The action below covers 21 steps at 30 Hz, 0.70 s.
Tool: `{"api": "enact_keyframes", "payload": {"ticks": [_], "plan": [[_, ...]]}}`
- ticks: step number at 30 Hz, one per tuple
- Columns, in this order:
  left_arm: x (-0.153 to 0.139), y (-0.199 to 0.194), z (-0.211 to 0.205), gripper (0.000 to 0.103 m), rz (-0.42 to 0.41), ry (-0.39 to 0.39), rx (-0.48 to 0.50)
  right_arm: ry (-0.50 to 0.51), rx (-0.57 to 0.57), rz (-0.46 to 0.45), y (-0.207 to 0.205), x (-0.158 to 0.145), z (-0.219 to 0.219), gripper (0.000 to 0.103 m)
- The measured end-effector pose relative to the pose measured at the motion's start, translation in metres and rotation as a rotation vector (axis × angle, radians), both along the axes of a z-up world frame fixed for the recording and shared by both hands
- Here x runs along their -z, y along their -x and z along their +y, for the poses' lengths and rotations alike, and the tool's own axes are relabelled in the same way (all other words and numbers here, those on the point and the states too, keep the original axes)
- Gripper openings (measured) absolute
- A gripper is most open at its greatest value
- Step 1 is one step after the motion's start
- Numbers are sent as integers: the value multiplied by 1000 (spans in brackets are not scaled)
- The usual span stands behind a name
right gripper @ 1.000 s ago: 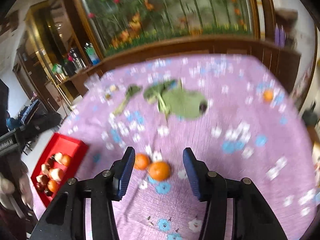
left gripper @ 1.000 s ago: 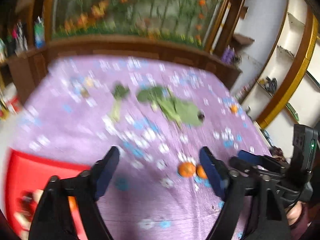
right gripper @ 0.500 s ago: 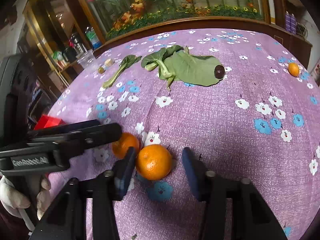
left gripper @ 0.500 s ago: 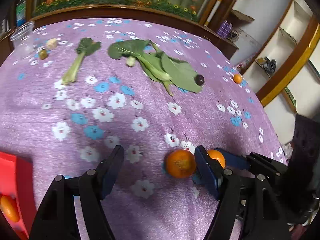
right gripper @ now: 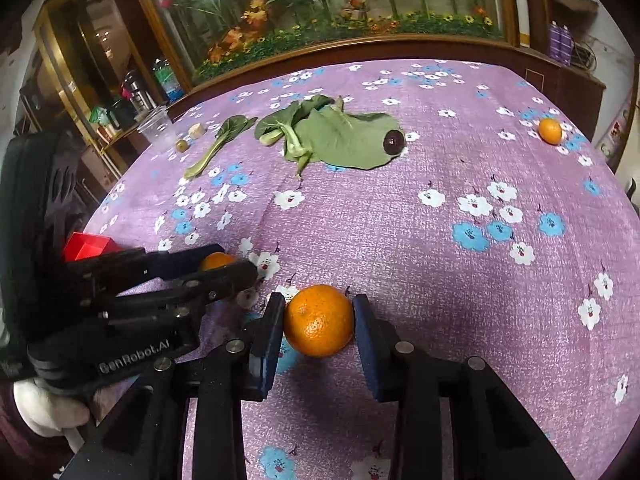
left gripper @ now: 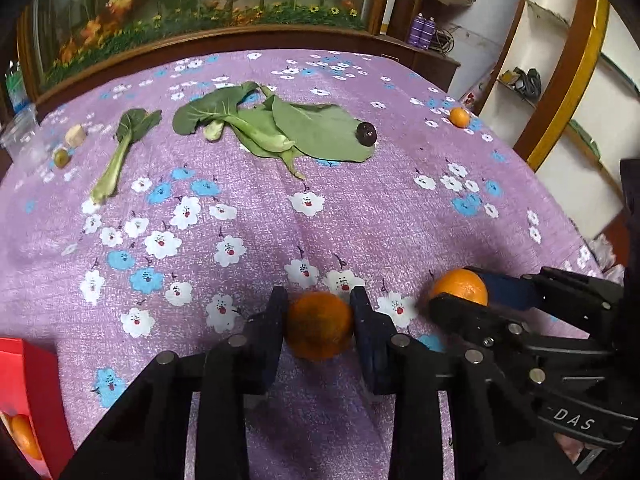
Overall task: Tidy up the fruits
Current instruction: 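Carry both oranges into the red tray and open both tools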
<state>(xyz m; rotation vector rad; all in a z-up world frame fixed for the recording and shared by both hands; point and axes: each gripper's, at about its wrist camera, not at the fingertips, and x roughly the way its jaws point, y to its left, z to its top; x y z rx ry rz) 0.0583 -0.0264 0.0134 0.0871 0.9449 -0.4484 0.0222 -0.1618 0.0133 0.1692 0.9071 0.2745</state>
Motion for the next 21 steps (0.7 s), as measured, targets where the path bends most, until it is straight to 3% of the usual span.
{"api": "enact_keyframes", "payload": {"ticks": [5, 12, 21], "plan": [[-8, 13, 5, 30, -40, -39, -25, 2, -6, -10, 6, -5, 3, 37], [-32, 48, 34, 30, -75, -7, -93, 5, -28, -46, 23, -24, 15, 37], [-58, 96, 95, 30, -102, 17, -262, 3, -111, -84, 49, -46, 58, 37]]}}
